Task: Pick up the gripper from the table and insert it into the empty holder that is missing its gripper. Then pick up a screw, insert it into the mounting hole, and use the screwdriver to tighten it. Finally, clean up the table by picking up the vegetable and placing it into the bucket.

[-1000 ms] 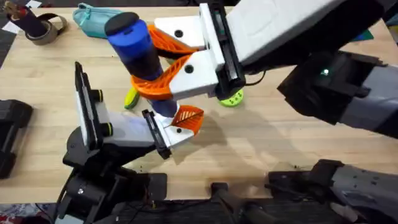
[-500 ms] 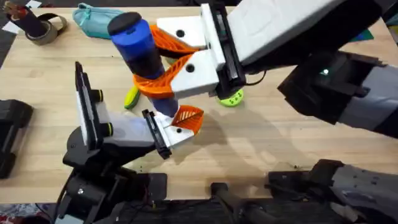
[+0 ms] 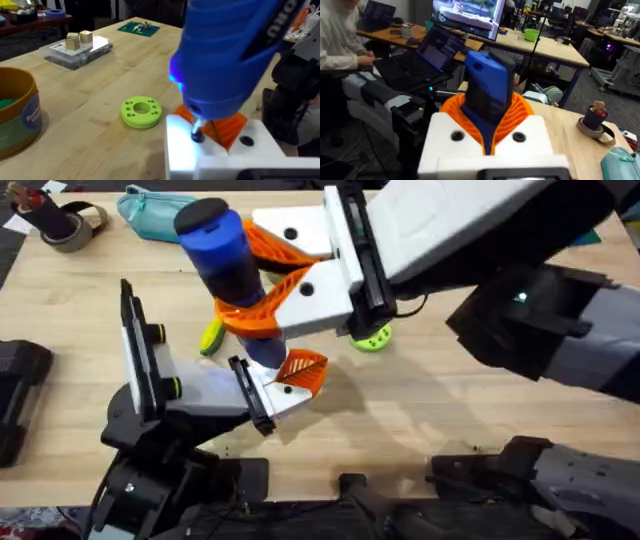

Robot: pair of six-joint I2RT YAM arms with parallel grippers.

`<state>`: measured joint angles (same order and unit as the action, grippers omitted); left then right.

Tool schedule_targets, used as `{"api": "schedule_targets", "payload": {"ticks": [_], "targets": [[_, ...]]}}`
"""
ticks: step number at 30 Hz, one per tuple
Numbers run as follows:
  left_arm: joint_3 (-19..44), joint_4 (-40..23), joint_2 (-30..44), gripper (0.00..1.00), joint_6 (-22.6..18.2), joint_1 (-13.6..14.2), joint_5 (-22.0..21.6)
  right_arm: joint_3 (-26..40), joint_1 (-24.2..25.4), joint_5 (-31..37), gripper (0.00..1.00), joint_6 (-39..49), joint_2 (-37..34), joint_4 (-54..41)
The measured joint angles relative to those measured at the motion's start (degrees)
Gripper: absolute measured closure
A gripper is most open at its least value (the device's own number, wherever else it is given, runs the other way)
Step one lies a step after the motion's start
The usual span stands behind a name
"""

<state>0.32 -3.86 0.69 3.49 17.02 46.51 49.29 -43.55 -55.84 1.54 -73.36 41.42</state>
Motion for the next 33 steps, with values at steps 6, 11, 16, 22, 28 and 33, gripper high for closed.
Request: {"api": "schedule_targets", "payload": {"ticks": [6, 11, 16, 22, 28, 33], "targets": [[0.0, 0.0, 0.0, 0.984, 0.0, 0.0, -0.01, -0.13, 0.0, -0.01, 0.957, -1.63, 0.0, 1.1], [0.0, 0.0, 0.0, 0.984, -0.01, 0.0, -0.01, -0.21, 0.0, -0.01, 0.957, -1.96, 0.0, 1.08], [0.0, 0.0, 0.0, 0.984, 0.0, 0.0, -0.01, -0.22, 0.0, -0.01, 0.956, -1.48, 0.0, 0.49], [0.0, 0.0, 0.0, 0.984, 0.0, 0.0, 0.0, -0.23, 0.0, -0.01, 0.957, -0.98, 0.0, 0.49], [0.0, 0.0, 0.0, 0.984, 0.0, 0.0, -0.01, -0.26, 0.0, -0.01, 0.956, -0.65, 0.0, 0.49], [0.0, 0.0, 0.0, 0.984, 0.0, 0.0, -0.01, -0.27, 0.0, -0.01, 0.957, -0.61, 0.0, 0.29]]}}
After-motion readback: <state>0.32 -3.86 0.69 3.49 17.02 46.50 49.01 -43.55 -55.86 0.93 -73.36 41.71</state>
